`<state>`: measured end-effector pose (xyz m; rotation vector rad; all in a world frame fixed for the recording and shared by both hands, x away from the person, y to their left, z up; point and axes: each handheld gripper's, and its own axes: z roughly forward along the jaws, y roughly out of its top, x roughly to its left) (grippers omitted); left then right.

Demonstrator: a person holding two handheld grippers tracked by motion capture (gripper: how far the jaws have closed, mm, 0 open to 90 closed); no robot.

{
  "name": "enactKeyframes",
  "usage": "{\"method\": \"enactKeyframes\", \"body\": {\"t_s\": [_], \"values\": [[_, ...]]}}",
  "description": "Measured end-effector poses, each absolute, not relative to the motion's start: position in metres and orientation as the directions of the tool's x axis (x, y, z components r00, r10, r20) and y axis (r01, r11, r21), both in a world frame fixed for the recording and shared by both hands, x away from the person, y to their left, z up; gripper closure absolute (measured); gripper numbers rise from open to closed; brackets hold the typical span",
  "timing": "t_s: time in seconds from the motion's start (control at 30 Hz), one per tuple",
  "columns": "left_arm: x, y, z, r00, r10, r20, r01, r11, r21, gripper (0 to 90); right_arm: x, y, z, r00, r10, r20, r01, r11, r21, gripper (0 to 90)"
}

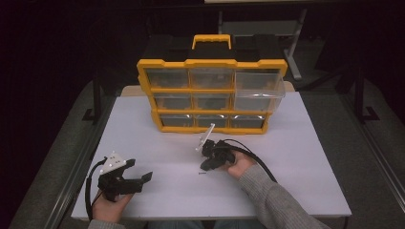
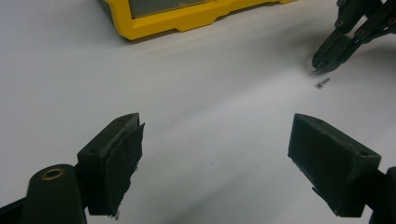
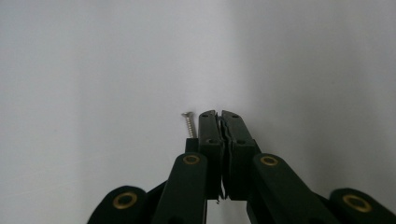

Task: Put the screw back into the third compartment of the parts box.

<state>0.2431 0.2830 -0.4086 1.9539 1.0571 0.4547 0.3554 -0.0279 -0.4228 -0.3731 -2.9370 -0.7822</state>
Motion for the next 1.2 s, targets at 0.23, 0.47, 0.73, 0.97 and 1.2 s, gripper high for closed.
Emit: {"method": "enactKeyframes", "body": {"t_s": [0.23,0.47,0.73,0.97,1.2], "values": [[0.243,0.282,-0.408,0.578,0.813,-0.071,0.504,-0.287,0.815,17.1,0.348,-0.033,-0.394,-0.966,0.192,0.173,0.254,0.824,0.506,86.5],[0.244,0.282,-0.408,0.585,0.809,-0.058,0.493,-0.298,0.817,17.1,0.338,-0.035,-0.348,-0.975,0.140,0.171,0.212,0.814,0.541,86.4],[0.243,0.281,-0.408,0.577,0.813,-0.071,0.499,-0.283,0.819,17.1,0.333,-0.041,-0.306,-0.979,0.113,0.168,0.190,0.799,0.570,86.4],[0.243,0.282,-0.408,0.573,0.816,-0.071,0.501,-0.280,0.819,17.1,0.336,-0.053,-0.257,-0.985,0.122,0.125,0.172,0.789,0.589,86.2],[0.243,0.282,-0.407,0.577,0.814,-0.066,0.499,-0.287,0.818,17.1,0.342,-0.068,-0.213,-0.982,0.158,0.100,0.186,0.757,0.626,86.3]]}}
